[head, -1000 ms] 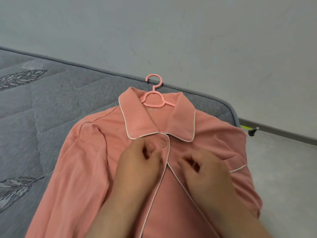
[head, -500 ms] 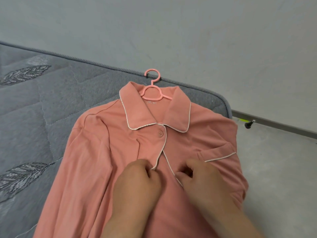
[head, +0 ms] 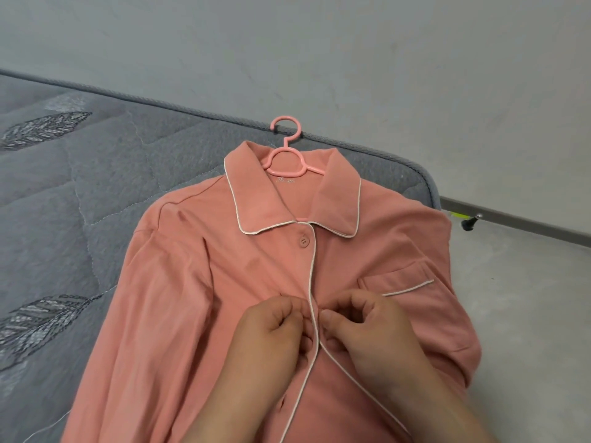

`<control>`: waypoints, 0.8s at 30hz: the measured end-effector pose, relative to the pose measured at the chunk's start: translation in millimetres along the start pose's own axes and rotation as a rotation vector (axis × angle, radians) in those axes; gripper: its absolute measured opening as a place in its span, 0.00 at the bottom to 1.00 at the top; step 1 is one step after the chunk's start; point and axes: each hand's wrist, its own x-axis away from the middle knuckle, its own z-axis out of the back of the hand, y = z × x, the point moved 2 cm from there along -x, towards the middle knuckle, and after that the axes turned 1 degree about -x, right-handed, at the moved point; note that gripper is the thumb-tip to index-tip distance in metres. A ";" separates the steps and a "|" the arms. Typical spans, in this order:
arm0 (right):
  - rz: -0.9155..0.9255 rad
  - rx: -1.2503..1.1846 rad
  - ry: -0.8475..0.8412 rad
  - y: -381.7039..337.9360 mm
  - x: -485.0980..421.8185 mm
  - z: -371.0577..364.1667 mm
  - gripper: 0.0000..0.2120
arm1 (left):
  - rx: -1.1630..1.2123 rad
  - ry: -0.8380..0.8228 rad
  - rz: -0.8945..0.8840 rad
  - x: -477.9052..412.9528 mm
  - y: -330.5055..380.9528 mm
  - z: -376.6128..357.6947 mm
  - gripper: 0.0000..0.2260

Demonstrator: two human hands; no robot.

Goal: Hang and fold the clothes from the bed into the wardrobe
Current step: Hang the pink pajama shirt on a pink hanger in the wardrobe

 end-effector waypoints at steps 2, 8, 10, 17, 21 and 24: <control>-0.018 -0.034 -0.033 2.7 -1.0 -0.1 0.10 | -0.012 0.029 -0.007 -1.7 -0.8 -0.5 0.07; -0.040 -0.124 -0.037 5.1 -5.8 0.3 0.09 | -0.271 0.166 -0.156 -7.5 -2.7 -8.8 0.07; -0.037 -0.091 0.037 8.2 -6.6 -0.6 0.07 | -0.251 0.160 -0.141 -7.4 -1.3 -10.1 0.06; -0.099 -0.169 0.105 11.3 -6.4 -1.9 0.07 | -0.006 0.040 0.049 -11.5 1.7 -12.1 0.10; 0.128 0.293 0.230 11.3 -4.4 0.8 0.07 | 0.042 0.023 0.091 -12.8 -1.3 -12.0 0.09; 0.266 0.546 0.163 17.1 14.0 13.8 0.05 | -0.165 0.112 -0.067 0.9 -8.8 -6.8 0.06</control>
